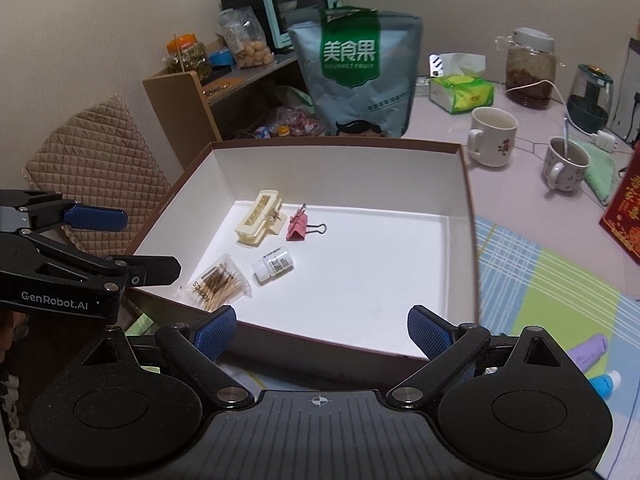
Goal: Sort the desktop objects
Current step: 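Withdraw both tools from the box toward the toiletries on the tablecloth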
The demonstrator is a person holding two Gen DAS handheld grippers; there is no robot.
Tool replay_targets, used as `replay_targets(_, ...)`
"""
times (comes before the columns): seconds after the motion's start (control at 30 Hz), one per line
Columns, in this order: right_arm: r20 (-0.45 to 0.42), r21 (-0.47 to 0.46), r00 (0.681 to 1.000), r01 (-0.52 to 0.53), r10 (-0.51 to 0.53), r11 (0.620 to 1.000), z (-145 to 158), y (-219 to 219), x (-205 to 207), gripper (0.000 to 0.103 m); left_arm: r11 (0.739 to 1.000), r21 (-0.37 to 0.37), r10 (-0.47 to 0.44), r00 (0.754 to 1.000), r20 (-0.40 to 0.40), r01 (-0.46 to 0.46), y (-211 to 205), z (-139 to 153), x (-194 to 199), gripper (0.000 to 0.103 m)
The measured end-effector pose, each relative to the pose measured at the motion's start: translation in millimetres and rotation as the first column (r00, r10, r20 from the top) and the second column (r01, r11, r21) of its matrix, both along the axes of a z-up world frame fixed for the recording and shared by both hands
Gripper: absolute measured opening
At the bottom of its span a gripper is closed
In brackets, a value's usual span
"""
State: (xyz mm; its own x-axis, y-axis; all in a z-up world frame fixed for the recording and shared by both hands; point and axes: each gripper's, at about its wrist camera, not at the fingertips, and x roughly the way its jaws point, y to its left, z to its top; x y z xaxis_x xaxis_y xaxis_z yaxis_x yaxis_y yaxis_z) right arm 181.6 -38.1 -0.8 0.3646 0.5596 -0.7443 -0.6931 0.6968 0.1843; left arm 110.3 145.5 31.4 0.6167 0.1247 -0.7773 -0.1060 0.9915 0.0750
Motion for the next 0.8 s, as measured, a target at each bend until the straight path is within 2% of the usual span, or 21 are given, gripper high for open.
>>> replay_targets(0.57,0.016,-0.005,0.989,0.147,-0.147,0.989,13,-127,-12,0.095,0.993,-0.033,-0.112,0.994,0.012,0.112,-92,-1,9,0.082)
replay_targets(0.8,0.017,-0.036,0.975,0.221,-0.221,0.975,8,-189,-27,0.095,0.971,-0.079,-0.225,0.974,0.007,0.225,-139,-16,3,0.082)
